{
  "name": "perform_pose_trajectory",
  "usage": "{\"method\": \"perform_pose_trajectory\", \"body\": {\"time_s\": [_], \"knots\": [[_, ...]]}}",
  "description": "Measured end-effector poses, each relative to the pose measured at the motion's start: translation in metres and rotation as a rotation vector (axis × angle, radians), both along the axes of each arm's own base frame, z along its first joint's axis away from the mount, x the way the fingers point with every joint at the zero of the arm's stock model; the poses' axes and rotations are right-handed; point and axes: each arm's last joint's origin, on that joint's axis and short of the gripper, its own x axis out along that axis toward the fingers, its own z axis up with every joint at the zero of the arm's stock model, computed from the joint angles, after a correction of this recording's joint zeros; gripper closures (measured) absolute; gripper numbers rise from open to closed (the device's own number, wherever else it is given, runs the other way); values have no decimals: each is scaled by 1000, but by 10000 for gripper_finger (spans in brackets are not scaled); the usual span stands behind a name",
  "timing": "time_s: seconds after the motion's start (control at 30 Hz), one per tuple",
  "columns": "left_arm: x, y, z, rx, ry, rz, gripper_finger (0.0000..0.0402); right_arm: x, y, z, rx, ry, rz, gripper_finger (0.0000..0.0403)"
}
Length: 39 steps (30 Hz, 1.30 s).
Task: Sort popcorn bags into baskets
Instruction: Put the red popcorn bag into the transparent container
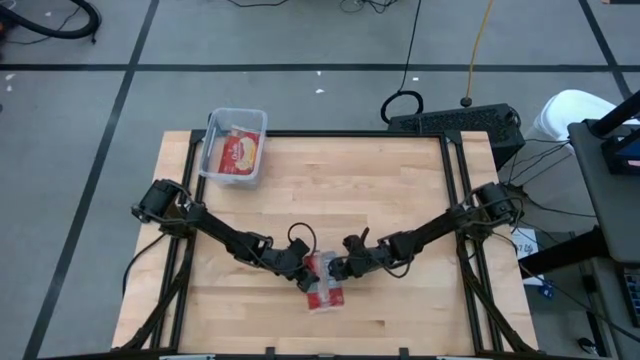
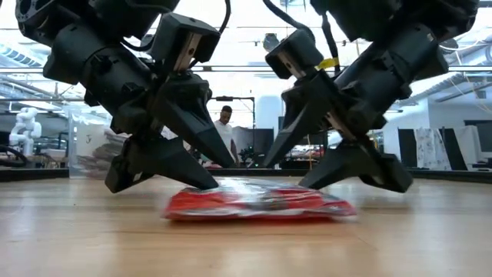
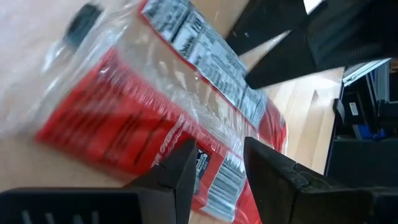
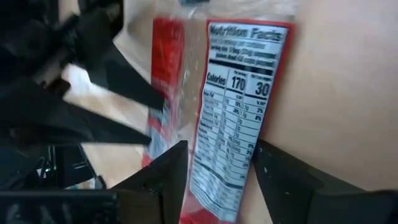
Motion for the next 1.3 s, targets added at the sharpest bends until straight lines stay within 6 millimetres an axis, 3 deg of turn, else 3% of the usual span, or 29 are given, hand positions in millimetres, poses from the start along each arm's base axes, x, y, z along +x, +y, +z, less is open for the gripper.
{"method": "perform_pose_trajectory", "body": {"time_s": [0.63, 0.83, 1.03, 1.3], "knots": [[2, 4, 1, -5, -9, 9, 261, 5, 0, 7, 4, -81, 104, 389], [4, 5, 8, -78, -31, -51, 261, 6, 2, 9, 5, -104, 128, 400], [-2, 7, 34, -119, -52, -114, 261, 5, 0, 23, -34, -144, 145, 402], [-25, 25, 93, -28, -131, -87, 261, -9, -17, 55, -199, -133, 138, 403]]}}
